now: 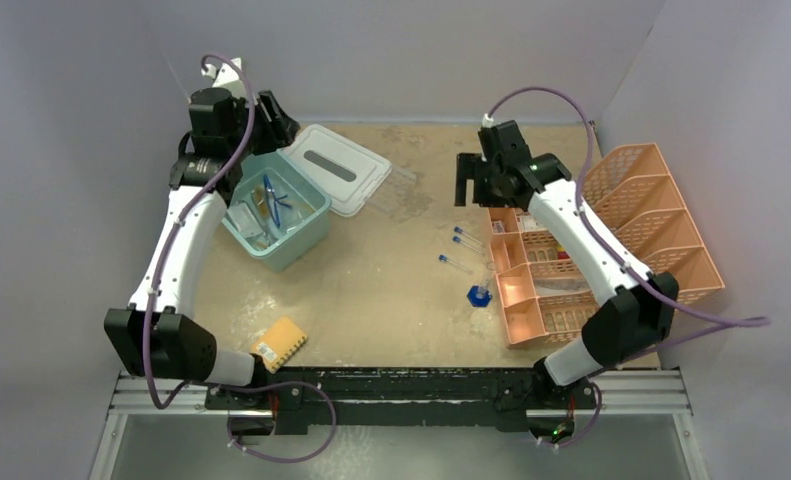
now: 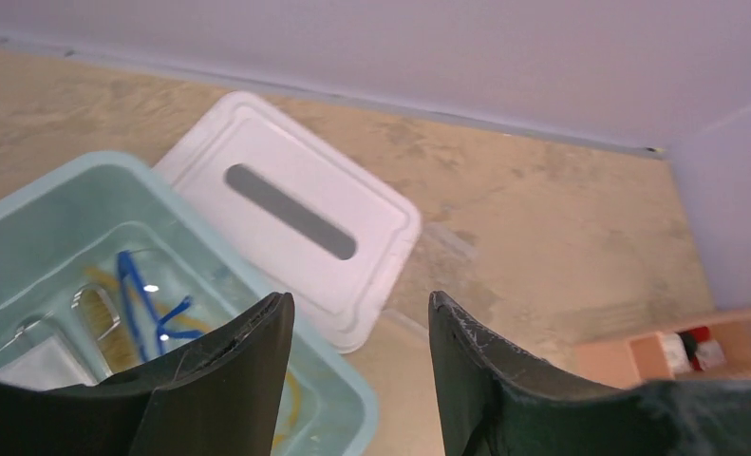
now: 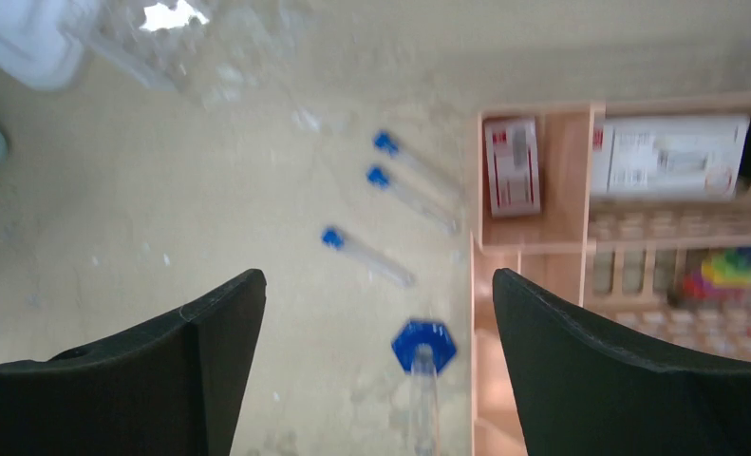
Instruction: Organize the chemistry lab equipment
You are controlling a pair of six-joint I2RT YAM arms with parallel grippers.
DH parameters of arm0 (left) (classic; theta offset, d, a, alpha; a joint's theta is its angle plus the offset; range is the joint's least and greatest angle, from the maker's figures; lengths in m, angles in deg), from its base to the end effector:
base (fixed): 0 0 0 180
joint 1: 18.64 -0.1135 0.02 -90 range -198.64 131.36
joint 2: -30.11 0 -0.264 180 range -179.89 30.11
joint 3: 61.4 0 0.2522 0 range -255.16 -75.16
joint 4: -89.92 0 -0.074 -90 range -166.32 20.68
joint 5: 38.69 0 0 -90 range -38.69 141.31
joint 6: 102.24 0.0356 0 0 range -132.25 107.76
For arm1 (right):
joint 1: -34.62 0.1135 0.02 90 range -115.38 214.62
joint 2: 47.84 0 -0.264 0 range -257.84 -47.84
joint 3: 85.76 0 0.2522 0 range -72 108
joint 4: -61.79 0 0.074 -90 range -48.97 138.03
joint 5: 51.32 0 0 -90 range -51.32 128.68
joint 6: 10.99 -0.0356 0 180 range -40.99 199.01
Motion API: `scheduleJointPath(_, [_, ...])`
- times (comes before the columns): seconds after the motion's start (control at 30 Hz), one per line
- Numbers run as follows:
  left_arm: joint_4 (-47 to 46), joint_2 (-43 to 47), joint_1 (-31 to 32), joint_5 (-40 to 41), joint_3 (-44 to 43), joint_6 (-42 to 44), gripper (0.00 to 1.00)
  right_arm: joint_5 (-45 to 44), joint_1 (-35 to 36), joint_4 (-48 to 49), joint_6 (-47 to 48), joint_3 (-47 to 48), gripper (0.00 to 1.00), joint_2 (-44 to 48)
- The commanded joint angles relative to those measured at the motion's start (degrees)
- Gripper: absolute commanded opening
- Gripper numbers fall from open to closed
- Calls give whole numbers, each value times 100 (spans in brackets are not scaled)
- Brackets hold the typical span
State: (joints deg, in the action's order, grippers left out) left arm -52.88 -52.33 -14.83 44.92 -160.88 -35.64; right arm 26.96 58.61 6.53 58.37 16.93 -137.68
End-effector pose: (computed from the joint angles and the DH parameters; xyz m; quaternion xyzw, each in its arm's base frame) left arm 0.3281 -0.0258 0.4114 -0.1078 0.8122 -0.1789 0.5448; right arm 0.3186 0.1339 0.3602 0.0146 0.9110 0.0660 0.4068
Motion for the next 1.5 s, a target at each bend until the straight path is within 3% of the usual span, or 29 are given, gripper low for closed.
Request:
scheduleJointPath(0.0, [-699,261,224,-1194,350,-171,54,368,-11,-833,-222,-643,91,664])
scheduleJointPath(0.07, [-793,355,424,-1283,536,-206,55,867,24,-773,-54,-1108,89,845])
scheduleJointPath(0.37, [-1083,599,1155,-1242,1228,-479,56,819,182,-975,-556,-2059,87,1342])
scheduleJointPath(0.53, [-1483,762,1231,-1334,1566,-687,56,1064,241,-1061,-381,-2306,78,1442])
scheduleJointPath(0.73, [-1872,842,1302,-1410,1810,-901,56,749,294,-1077,-376,-2309,65,1434])
scheduleJointPath(0.97, [-2229,992,1536,-1139,2148,-1017,57,462,291,-1340,-521,-2077,44,1178])
scheduleJointPath(1.17, [-2168,975,1753,-988,2227,-964,57,810,291,-1528,-379,-1744,41,1059])
scheduleJointPath(1.33, [-2248,948,1967,-978,2362,-1031,57,887,293,-1661,-317,-1484,27,951])
scheduleJointPath(1.47, [-2478,909,2172,-960,2494,-1111,57,988,291,-1780,-317,-1321,23,881])
